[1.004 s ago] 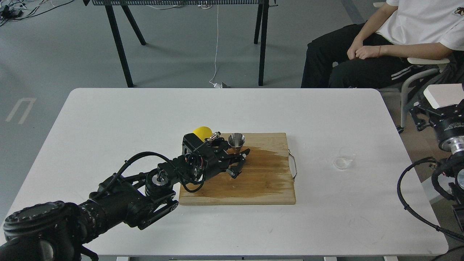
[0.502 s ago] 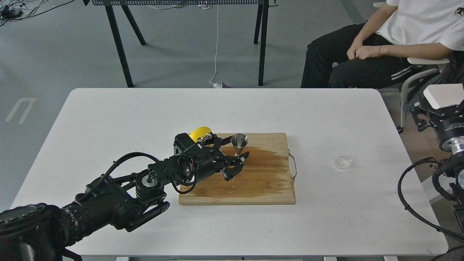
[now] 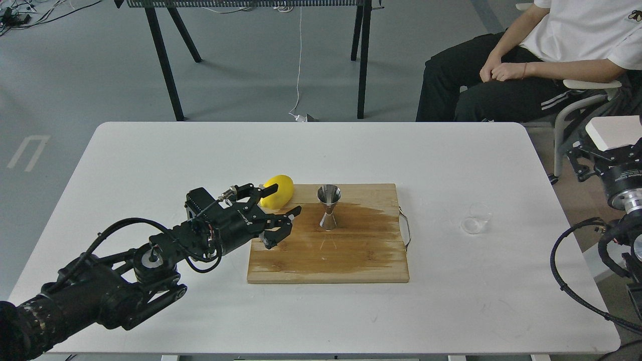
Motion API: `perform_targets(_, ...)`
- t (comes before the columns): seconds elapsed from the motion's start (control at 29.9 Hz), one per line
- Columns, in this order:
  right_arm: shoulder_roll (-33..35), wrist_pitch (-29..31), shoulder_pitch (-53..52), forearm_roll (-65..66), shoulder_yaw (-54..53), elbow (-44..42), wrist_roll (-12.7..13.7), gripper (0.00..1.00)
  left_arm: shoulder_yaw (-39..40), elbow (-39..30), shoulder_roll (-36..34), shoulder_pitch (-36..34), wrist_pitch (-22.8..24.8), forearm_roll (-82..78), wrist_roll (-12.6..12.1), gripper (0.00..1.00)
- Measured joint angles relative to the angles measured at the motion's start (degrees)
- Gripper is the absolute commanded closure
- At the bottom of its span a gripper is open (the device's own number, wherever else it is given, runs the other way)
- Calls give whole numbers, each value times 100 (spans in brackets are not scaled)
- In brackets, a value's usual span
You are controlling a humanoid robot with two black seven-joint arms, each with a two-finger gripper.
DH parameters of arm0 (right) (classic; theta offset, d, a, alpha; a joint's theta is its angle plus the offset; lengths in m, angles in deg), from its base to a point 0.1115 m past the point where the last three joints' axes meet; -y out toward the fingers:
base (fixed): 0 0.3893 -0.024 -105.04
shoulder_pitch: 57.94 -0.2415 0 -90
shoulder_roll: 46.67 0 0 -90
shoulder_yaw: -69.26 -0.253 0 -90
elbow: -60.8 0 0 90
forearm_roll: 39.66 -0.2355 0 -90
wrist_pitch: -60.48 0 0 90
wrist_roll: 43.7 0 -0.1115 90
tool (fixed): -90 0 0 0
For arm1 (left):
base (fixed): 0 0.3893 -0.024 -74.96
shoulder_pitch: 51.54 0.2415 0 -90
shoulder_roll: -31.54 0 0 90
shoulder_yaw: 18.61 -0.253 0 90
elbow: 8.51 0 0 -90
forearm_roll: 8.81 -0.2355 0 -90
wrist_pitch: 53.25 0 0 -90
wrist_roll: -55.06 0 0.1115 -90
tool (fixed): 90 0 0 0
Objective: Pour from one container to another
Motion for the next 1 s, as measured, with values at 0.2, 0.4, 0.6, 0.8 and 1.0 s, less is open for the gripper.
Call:
perform_targets(0.2,301,0,82,0,34,4,56,0,93,-577,-808,47,216,1029,576,21)
perform_targets(0.4,499,0,45,0,68,-103,114,0,668,-594,-852,-219,1006,4135,1142,18)
perform_targets(0.6,469,0,124,-56,92,29,193,0,1410,-495,-486,-354,1660,7474,1149,1)
perform_targets(0.8,455,0,627,-725,23,460,202,0,2212,23,-172,-565,2661,10084,1130,0)
perform_targets(1.0,478,0,1763,-1147,-91,2138,174,0,2799,727,9,-672,3611,11537,822,0)
